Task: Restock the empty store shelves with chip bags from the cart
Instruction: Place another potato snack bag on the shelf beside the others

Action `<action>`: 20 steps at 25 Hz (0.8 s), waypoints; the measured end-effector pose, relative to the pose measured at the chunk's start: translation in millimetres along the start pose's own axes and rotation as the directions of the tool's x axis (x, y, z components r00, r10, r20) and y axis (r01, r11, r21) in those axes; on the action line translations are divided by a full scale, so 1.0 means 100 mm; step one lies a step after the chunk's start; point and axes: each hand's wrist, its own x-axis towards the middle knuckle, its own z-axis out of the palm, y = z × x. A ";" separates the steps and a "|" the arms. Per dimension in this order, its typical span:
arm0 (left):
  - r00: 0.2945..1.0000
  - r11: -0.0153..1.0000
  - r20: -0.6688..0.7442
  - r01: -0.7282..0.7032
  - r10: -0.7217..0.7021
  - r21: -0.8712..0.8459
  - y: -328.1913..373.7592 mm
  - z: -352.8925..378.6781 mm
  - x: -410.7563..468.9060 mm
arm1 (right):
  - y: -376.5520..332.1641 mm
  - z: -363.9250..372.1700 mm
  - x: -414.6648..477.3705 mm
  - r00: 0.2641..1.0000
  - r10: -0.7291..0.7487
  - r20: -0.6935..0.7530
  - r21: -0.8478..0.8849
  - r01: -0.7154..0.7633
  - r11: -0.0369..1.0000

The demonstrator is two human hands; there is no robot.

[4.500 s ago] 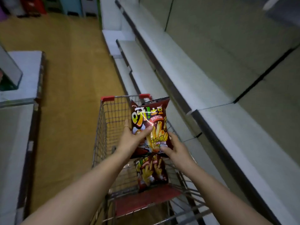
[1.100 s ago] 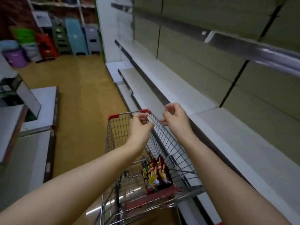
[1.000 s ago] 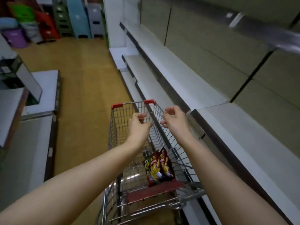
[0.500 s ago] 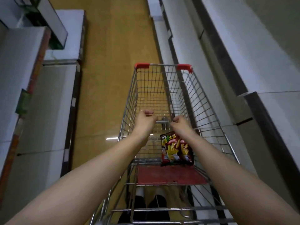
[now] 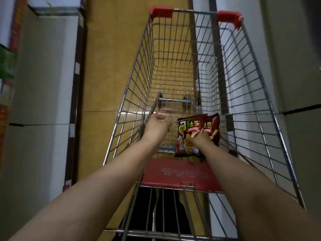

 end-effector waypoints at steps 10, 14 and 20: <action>1.000 0.998 -0.008 0.001 -0.001 0.067 -0.02 -0.04 0.03 | -0.07 -0.15 -0.17 0.990 -0.108 -0.089 0.028 0.111 0.993; 0.996 0.991 0.043 -0.082 0.078 0.105 0.22 -0.03 -0.18 | -0.19 -0.63 -0.60 0.948 -0.299 -0.109 0.316 0.318 0.894; 0.959 0.974 0.173 -0.227 0.226 -0.016 0.66 -0.17 -0.56 | -0.22 -1.35 -1.74 0.838 -0.508 -0.198 0.599 0.514 0.614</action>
